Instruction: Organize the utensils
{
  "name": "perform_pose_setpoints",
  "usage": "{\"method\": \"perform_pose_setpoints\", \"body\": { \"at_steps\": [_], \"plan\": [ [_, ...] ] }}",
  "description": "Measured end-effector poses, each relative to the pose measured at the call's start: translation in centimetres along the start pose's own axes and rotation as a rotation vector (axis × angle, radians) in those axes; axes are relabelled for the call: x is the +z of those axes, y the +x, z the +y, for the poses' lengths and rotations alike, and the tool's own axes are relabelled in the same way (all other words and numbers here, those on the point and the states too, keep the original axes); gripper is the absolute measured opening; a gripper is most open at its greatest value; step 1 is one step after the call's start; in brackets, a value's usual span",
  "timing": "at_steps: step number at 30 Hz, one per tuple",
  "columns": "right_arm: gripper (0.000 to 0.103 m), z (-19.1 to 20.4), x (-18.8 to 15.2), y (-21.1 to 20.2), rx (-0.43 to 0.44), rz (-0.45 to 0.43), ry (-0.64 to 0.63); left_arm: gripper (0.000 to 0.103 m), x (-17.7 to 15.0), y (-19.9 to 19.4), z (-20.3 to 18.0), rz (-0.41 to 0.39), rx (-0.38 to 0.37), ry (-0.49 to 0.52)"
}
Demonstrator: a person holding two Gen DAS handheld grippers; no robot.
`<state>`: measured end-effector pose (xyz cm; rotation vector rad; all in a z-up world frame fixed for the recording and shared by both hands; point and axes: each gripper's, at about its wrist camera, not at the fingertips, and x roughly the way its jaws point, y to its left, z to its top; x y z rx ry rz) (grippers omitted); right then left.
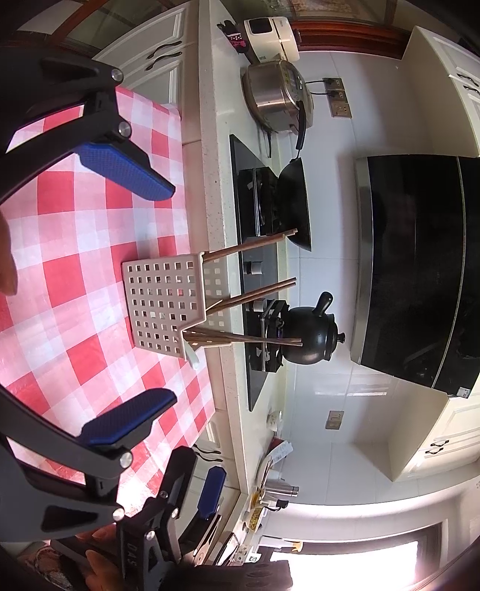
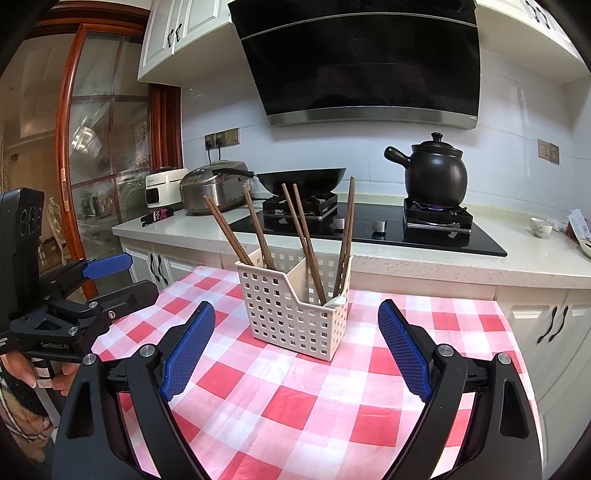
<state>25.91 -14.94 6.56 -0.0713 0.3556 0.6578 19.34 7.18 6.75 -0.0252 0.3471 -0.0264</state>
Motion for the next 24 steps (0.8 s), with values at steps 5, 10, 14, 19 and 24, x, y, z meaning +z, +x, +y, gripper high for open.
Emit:
{"method": "perform_pose_setpoints", "body": {
  "at_steps": [5, 10, 14, 19, 24],
  "plan": [
    [0.084, 0.03, 0.00, 0.03, 0.001, 0.000, 0.000, 0.098, -0.09, -0.14, -0.01, -0.001, -0.003, -0.002],
    [0.085, 0.30, -0.07, 0.06, 0.005, 0.000, -0.004, 0.098, -0.08, -0.29, -0.01, -0.005, 0.000, -0.003],
    [0.085, 0.52, -0.05, 0.01, 0.009, -0.003, -0.004, 0.098, -0.06, -0.36, -0.12, -0.005, 0.005, 0.001],
    [0.085, 0.57, 0.10, 0.06, 0.009, -0.005, -0.004, 0.098, -0.03, -0.52, -0.07, -0.010, 0.005, -0.001],
    [0.085, 0.60, 0.11, 0.07, 0.010, -0.004, -0.003, 0.098, -0.05, -0.54, -0.13, -0.011, 0.005, 0.000]
  ]
}}
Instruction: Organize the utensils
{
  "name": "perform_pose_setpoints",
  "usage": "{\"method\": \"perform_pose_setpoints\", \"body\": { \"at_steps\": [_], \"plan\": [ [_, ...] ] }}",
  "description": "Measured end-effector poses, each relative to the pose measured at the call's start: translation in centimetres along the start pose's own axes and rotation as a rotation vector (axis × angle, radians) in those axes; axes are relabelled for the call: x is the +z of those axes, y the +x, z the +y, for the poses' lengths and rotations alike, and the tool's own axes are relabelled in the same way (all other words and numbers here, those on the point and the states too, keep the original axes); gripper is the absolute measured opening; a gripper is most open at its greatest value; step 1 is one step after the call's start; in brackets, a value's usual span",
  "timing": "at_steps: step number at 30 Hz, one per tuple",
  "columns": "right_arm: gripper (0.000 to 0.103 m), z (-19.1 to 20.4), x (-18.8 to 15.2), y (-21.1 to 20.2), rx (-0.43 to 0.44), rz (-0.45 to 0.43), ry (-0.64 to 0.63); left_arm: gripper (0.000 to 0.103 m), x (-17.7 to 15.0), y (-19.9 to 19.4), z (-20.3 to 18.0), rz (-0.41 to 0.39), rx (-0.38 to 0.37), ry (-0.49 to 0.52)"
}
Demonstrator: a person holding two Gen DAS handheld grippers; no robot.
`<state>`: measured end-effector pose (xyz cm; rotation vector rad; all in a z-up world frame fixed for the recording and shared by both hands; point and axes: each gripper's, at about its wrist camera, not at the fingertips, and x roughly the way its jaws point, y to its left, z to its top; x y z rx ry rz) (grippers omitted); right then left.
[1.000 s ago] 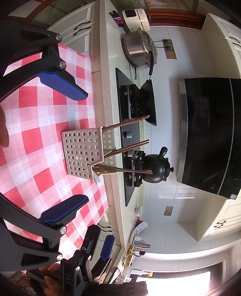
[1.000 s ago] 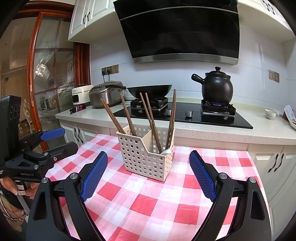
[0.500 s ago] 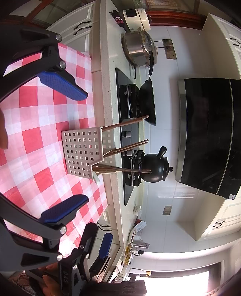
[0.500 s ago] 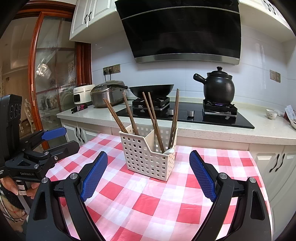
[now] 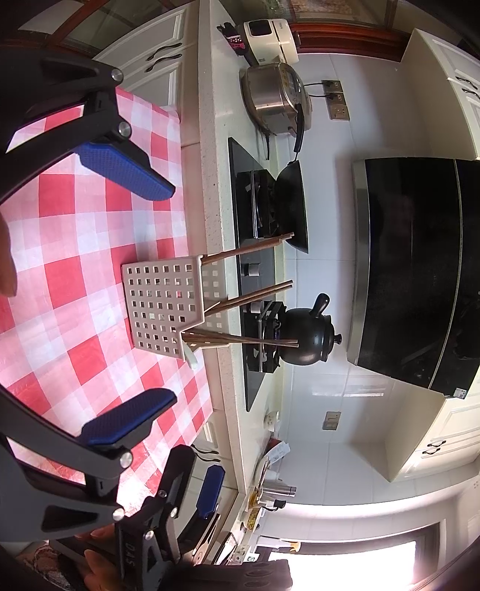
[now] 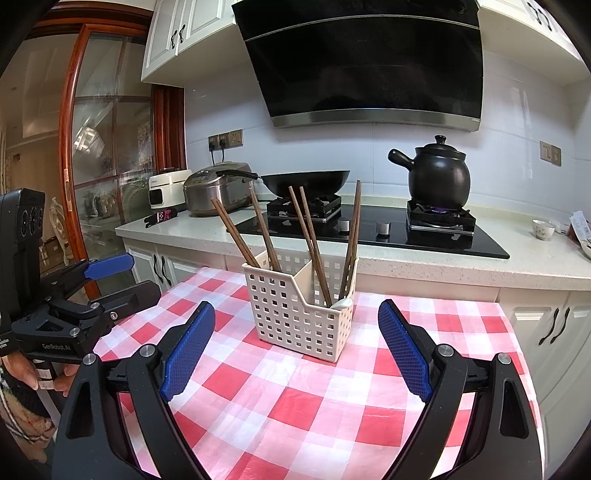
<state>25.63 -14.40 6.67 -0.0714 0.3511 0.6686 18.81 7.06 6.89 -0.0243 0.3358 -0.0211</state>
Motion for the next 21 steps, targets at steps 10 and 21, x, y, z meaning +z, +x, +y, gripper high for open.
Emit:
{"method": "perform_pose_setpoints", "body": {
  "at_steps": [10, 21],
  "plan": [
    [0.084, 0.21, 0.07, -0.11, 0.003, 0.000, -0.006, 0.098, 0.00, -0.32, 0.17, -0.005, 0.003, -0.009],
    [0.085, 0.31, 0.09, -0.20, 0.003, -0.002, -0.006, 0.098, 0.06, -0.36, 0.08, -0.006, -0.001, -0.002]
  ]
}}
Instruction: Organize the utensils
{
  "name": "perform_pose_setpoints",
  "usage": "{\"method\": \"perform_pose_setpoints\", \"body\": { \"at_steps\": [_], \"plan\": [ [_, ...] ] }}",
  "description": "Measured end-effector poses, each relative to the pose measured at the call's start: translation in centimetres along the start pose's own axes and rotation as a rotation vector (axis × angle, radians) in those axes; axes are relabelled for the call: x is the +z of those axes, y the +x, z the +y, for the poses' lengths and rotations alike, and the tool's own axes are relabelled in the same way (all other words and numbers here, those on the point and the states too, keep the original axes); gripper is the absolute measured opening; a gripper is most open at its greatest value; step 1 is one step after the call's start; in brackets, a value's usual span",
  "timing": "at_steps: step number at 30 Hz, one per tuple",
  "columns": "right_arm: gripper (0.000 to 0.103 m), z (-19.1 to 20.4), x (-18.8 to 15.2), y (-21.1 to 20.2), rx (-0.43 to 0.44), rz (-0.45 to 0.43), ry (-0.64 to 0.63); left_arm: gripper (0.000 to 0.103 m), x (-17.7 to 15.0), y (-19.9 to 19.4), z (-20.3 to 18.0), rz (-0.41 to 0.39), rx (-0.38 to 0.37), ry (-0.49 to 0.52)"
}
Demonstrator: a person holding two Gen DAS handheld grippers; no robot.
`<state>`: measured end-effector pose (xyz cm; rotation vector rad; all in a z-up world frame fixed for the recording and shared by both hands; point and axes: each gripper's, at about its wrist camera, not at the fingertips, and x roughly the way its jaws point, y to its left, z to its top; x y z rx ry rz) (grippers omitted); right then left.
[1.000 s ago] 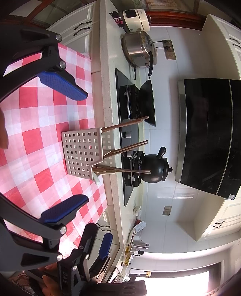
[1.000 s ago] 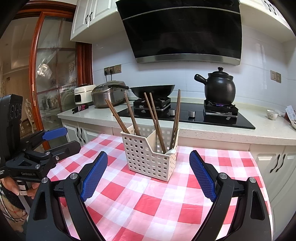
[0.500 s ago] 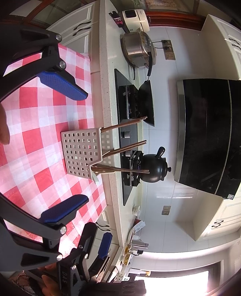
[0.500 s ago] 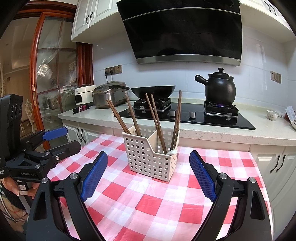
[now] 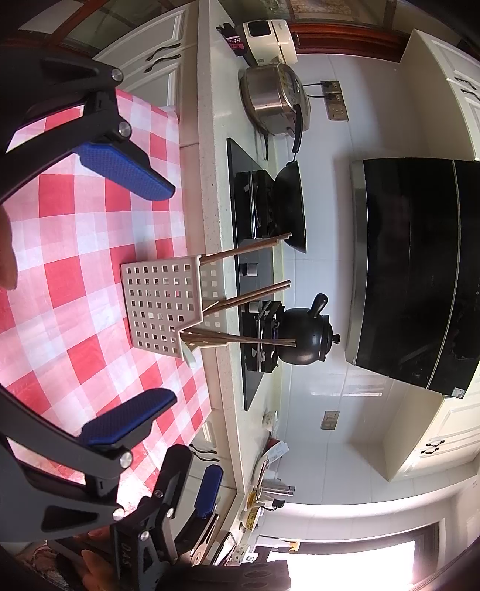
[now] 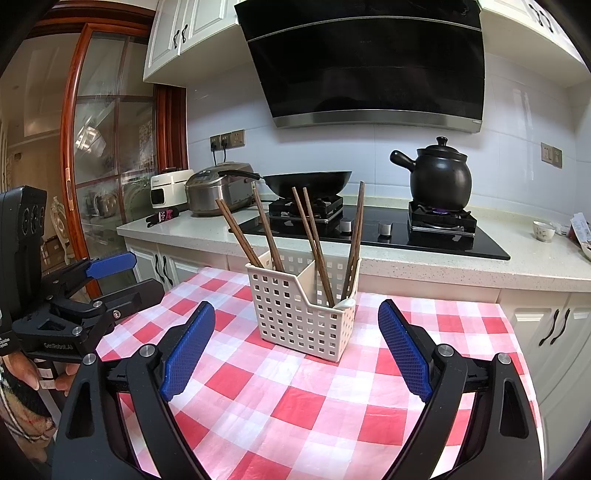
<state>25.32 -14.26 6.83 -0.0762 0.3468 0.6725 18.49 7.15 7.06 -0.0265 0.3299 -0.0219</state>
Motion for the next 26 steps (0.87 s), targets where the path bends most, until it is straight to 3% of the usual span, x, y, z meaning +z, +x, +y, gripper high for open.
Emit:
{"method": "perform_pose_setpoints", "body": {
  "at_steps": [26],
  "plan": [
    [0.085, -0.27, -0.20, -0.34, -0.005, 0.005, 0.008, 0.098, -0.37, 0.37, 0.97, 0.016, -0.029, -0.055]
  ]
}}
